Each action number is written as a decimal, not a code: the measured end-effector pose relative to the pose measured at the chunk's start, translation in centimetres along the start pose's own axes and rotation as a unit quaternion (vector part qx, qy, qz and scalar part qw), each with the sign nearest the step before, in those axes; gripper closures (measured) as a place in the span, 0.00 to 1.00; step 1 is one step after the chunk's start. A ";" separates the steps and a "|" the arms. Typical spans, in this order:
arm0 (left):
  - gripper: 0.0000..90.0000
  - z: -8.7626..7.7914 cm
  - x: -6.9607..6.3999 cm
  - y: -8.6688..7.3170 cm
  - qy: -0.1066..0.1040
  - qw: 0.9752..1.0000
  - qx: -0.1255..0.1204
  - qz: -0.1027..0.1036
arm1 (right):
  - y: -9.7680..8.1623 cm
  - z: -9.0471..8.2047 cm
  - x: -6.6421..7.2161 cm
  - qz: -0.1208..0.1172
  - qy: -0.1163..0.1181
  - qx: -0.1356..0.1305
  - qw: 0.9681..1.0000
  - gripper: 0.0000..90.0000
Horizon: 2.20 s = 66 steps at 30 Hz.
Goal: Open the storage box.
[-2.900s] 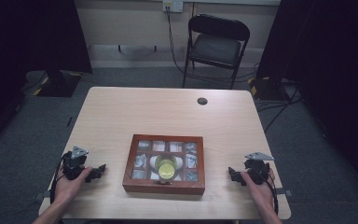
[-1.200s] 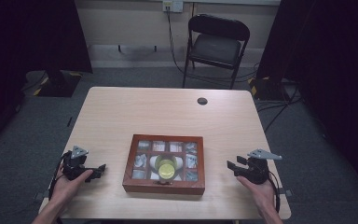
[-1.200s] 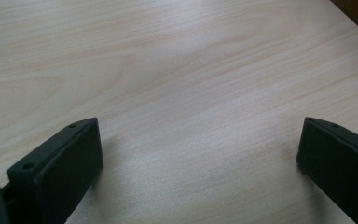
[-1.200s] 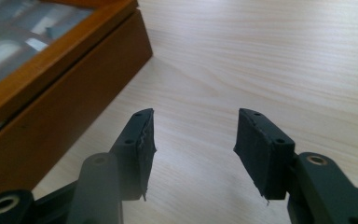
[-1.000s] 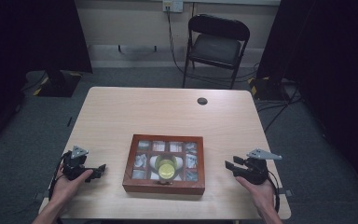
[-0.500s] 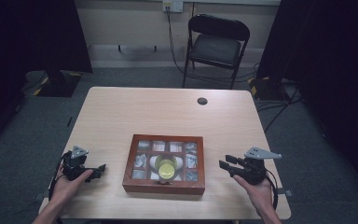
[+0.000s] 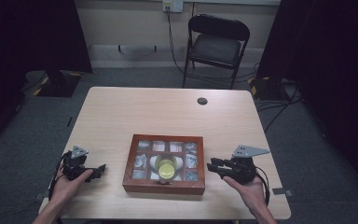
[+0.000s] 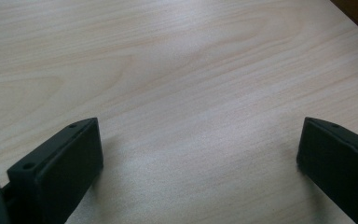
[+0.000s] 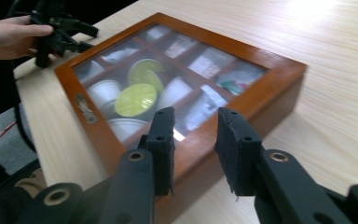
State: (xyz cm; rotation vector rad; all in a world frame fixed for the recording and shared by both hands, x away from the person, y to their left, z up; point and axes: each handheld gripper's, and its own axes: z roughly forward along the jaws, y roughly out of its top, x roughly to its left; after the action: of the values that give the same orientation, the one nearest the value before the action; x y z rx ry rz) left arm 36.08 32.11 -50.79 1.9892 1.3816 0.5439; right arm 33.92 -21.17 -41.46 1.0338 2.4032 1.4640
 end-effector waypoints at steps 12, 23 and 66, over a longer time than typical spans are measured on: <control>0.00 0.0 0.0 0.0 0.000 1.000 0.000 0.000 | 3.1 3.8 2.8 -0.039 0.059 0.016 0.997 0.73; 0.00 0.1 0.0 0.1 0.000 1.000 -0.001 -0.001 | 4.1 7.8 4.9 -0.051 0.108 0.034 0.992 0.73; 0.00 0.2 0.3 0.2 -0.014 1.000 -0.002 0.013 | 1.5 11.6 7.8 -0.109 0.145 0.087 0.980 0.90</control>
State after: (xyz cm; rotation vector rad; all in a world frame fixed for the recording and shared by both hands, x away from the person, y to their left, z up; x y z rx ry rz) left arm 36.46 32.25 -50.82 2.0077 1.3383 0.5281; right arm 33.96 -7.40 -44.53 0.5915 2.7853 1.4325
